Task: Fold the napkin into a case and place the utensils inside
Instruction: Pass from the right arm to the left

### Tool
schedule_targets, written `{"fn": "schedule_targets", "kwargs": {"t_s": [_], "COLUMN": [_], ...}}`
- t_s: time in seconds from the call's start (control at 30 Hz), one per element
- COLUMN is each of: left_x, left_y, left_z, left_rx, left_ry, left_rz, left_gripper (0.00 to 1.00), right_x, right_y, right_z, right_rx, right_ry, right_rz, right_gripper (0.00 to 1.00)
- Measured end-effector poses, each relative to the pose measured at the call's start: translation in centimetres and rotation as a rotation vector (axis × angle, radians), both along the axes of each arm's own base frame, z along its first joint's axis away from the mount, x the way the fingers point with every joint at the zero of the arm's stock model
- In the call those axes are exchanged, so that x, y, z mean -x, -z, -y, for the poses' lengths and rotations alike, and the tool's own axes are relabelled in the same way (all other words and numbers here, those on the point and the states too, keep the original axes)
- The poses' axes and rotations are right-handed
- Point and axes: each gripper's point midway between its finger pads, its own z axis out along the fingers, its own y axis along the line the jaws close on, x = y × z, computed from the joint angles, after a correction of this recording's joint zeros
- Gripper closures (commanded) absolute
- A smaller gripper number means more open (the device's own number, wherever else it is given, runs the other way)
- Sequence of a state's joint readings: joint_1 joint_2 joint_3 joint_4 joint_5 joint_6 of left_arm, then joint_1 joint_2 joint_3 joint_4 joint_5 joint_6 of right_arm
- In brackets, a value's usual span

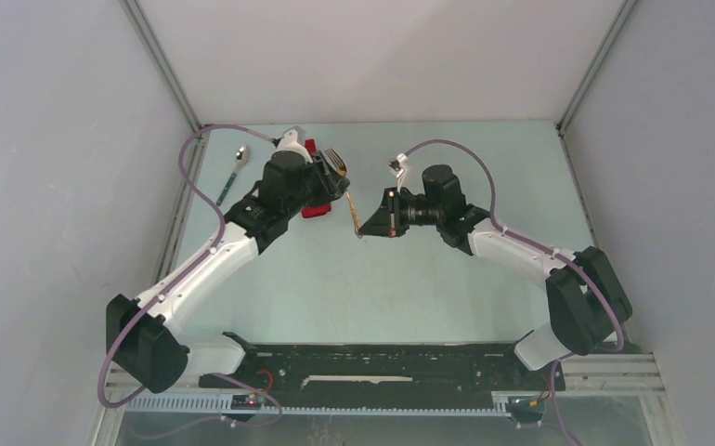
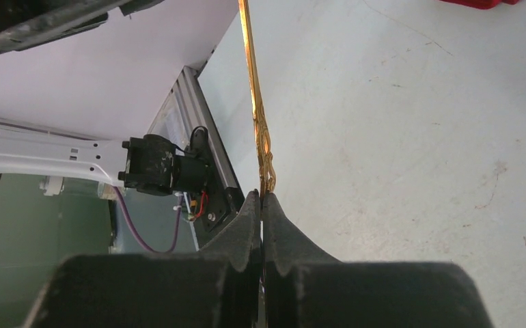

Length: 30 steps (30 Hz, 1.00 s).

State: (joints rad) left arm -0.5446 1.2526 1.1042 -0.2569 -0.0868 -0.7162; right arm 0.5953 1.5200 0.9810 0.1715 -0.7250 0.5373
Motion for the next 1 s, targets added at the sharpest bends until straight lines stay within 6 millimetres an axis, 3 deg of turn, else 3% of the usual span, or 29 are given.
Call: {"fn": "schedule_targets", "kwargs": {"t_s": [0.1, 0.2, 0.27, 0.53, 0.7, 0.8, 0.87, 0.9, 1.0], "left_x": [-0.28, -0.32, -0.28, -0.42, -0.47, -0.5, -0.54, -0.57, -0.99], "left_y": [0.64, 1.19, 1.18, 0.88, 0.9, 0.92, 0.92, 0.94, 0.78], "left_z": [0.54, 0.84, 0.94, 0.9, 0.89, 0.82, 0.75, 0.7, 0.32], "left_rx": [-0.008, -0.016, -0.013, -0.015, -0.017, -0.021, -0.026, -0.03, -0.056], "left_ry": [0.007, 0.013, 0.014, 0.008, 0.006, 0.004, 0.001, -0.001, -0.02], "left_rz": [-0.017, -0.029, -0.03, -0.02, -0.02, -0.018, -0.015, -0.014, -0.002], "left_gripper": [0.58, 0.7, 0.73, 0.64, 0.75, 0.99, 1.0, 1.0, 1.0], "right_x": [0.18, 0.18, 0.16, 0.33, 0.48, 0.43, 0.35, 0.3, -0.35], "right_y": [0.16, 0.04, 0.08, 0.38, 0.59, 0.49, 0.33, 0.35, 0.57], "right_z": [-0.11, -0.16, -0.11, -0.21, -0.23, -0.29, -0.42, -0.47, -0.28], "right_rx": [0.011, 0.015, 0.019, 0.033, 0.043, 0.05, 0.053, 0.058, 0.094], "right_ry": [-0.004, -0.004, -0.002, -0.005, -0.007, -0.006, -0.004, 0.0, 0.042], "right_rz": [0.001, 0.008, 0.011, 0.019, 0.017, 0.022, 0.035, 0.038, 0.041], "right_gripper": [1.0, 1.0, 1.0, 1.0, 1.0, 1.0, 1.0, 0.94, 0.64]}}
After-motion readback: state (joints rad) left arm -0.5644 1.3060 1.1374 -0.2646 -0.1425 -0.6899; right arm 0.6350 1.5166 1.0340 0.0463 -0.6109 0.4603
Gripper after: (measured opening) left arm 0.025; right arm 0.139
